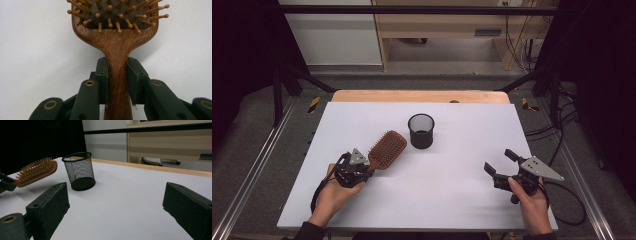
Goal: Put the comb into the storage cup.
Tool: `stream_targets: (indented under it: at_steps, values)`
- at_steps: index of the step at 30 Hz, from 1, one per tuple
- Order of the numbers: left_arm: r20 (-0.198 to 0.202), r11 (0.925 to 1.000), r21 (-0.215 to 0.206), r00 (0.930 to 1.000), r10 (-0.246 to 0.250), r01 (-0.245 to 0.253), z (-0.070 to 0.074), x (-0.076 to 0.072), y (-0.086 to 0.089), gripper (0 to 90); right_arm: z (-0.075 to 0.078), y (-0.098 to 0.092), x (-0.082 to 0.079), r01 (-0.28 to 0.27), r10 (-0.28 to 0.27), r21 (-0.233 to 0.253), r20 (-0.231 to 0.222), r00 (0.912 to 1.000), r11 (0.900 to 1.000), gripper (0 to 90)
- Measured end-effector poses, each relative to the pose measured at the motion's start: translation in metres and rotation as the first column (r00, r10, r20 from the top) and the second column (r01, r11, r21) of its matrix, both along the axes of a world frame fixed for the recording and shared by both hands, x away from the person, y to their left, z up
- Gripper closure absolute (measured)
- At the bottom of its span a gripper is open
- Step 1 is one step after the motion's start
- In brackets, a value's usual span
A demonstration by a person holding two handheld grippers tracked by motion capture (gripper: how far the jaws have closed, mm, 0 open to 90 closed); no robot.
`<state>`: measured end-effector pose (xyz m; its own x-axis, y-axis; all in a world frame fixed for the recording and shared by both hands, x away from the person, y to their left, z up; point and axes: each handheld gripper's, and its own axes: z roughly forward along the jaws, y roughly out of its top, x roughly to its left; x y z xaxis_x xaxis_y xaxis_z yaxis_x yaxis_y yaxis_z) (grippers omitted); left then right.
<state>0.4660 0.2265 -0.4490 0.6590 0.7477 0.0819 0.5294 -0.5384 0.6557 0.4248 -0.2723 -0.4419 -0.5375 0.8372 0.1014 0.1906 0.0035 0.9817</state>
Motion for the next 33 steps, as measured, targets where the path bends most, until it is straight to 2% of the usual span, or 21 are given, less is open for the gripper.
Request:
stream_targets:
  at_steps: [2,7,10,12,15,17,20,23,26,27,28,33]
  values:
    - [0.019,0.9996,-0.026,0.9998,0.006,-0.006,-0.001,-0.001,0.0,72.7,0.0,0.004,-0.001,-0.008,0.008,-0.001,0.0,1.0,1.0,6.5]
    - [0.068,0.9999,-0.012,0.9977,0.009,-0.008,-0.001,-0.005,-0.002,72.7,0.001,0.013,-0.002,-0.031,0.031,0.004,-0.017,0.9994,1.0,6.4]
    - [0.092,0.9994,-0.033,0.9958,0.01,-0.007,0.0,-0.007,-0.001,72.7,0.001,0.021,-0.003,-0.049,0.049,0.014,-0.027,0.9984,0.999,6.2]
    - [0.099,0.9988,-0.049,0.995,0.014,-0.01,0.001,-0.009,0.0,72.7,0.002,0.027,-0.003,-0.057,0.059,0.046,-0.052,0.9969,0.997,6.3]
    - [0.108,0.9972,-0.075,0.994,0.017,-0.009,0.003,-0.012,0.0,72.7,0.003,0.039,-0.001,-0.075,0.083,0.083,-0.102,0.9913,0.994,5.9]
    - [0.113,0.9963,-0.086,0.9936,0.009,0.001,0.005,-0.015,-0.001,72.7,0.006,0.05,0.001,-0.085,0.094,0.078,-0.128,0.9872,0.993,5.8]
    - [0.127,0.9942,-0.108,0.9918,0.009,0.005,0.007,-0.018,-0.003,72.7,0.011,0.066,0.003,-0.107,0.117,0.078,-0.139,0.9833,0.991,6.2]
    - [0.139,0.9917,-0.128,0.9903,0.005,0.013,0.009,-0.021,-0.005,72.7,0.016,0.085,0.007,-0.126,0.141,0.106,-0.145,0.9794,0.986,6.9]
    - [0.142,0.9891,-0.146,0.9898,0.001,0.02,0.01,-0.023,-0.007,72.7,0.016,0.094,0.01,-0.135,0.15,0.106,-0.149,0.9775,0.985,7.0]
    - [0.145,0.9889,-0.147,0.9894,-0.002,0.023,0.01,-0.024,-0.008,72.7,0.017,0.102,0.013,-0.147,0.164,0.113,-0.161,0.9732,0.983,7.0]
    - [0.148,0.9887,-0.148,0.989,-0.001,0.023,0.01,-0.025,-0.009,72.7,0.017,0.102,0.013,-0.147,0.164,0.113,-0.161,0.9732,0.983,7.0]
    - [0.152,0.9873,-0.155,0.9884,-0.013,0.037,0.011,-0.026,-0.014,72.7,0.017,0.122,0.019,-0.178,0.197,0.114,-0.193,0.9612,0.977,6.7]
